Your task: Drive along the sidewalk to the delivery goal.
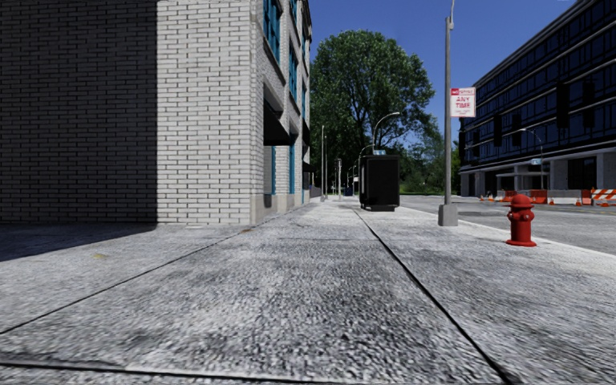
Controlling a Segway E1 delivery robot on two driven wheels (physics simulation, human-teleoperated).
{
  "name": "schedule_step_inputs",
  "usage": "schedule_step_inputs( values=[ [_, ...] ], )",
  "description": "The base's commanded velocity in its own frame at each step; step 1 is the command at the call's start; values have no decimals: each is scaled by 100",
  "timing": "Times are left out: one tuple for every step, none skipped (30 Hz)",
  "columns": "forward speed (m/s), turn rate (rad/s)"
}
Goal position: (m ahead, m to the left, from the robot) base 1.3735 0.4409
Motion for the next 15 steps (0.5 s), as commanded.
schedule_step_inputs(
  values=[
    [200, 0],
    [200, 0],
    [200, 0],
    [200, 0],
    [200, 0],
    [200, 0],
    [200, 0],
    [200, 0],
    [200, 0],
    [200, 0],
    [200, 0],
    [200, 0],
    [200, 0],
    [200, 0],
    [200, 0]
  ],
)
